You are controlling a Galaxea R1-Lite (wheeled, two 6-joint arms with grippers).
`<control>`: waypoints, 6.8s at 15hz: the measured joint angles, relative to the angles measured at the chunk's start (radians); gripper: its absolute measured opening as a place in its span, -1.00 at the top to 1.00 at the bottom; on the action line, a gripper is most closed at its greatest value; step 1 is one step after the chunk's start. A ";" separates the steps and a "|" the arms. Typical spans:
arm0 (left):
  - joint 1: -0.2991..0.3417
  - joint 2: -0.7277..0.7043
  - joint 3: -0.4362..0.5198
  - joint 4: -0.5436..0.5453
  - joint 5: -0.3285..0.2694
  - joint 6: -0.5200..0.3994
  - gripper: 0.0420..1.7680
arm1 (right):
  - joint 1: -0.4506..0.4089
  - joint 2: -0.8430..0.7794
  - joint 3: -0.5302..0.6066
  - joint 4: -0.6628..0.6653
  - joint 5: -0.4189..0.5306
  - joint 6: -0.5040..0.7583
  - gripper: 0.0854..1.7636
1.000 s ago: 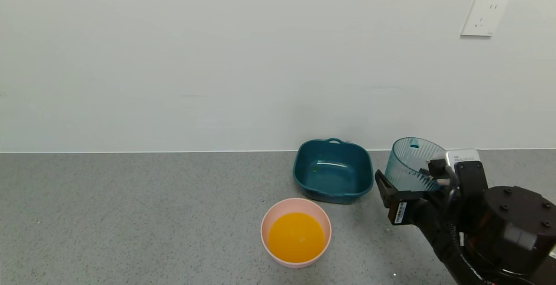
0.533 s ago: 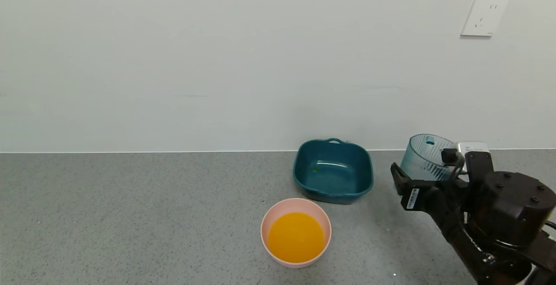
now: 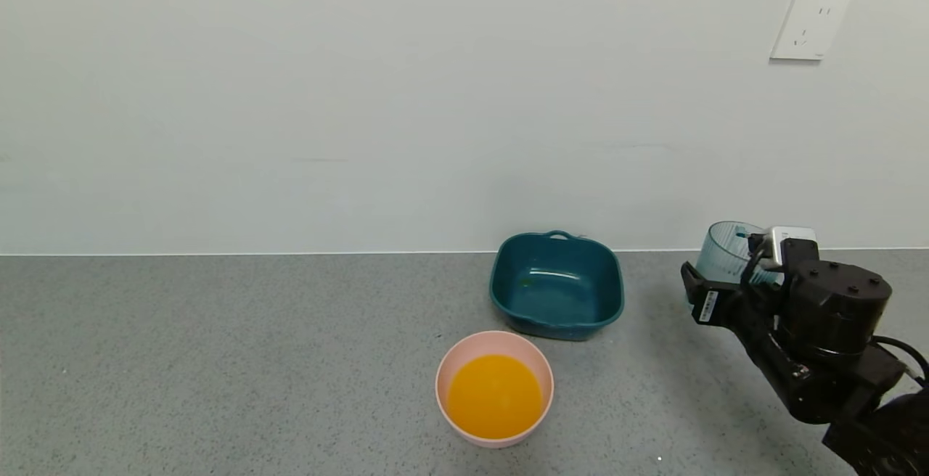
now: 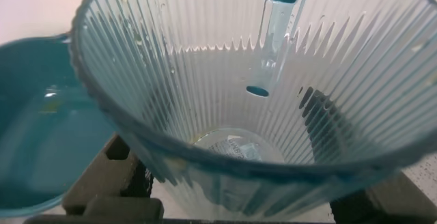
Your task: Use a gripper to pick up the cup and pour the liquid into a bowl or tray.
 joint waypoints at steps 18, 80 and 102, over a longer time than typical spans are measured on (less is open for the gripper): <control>0.000 0.000 0.000 0.000 0.000 0.000 -0.94 | -0.182 0.393 -0.301 -0.043 0.083 -0.009 -0.54; 0.000 0.000 0.000 0.000 0.000 0.000 -0.94 | 0.023 -1.309 0.038 1.298 0.265 -0.040 -0.92; 0.000 0.000 0.000 0.000 0.000 0.000 -0.94 | -0.329 -1.701 0.031 1.547 0.363 -0.063 -0.92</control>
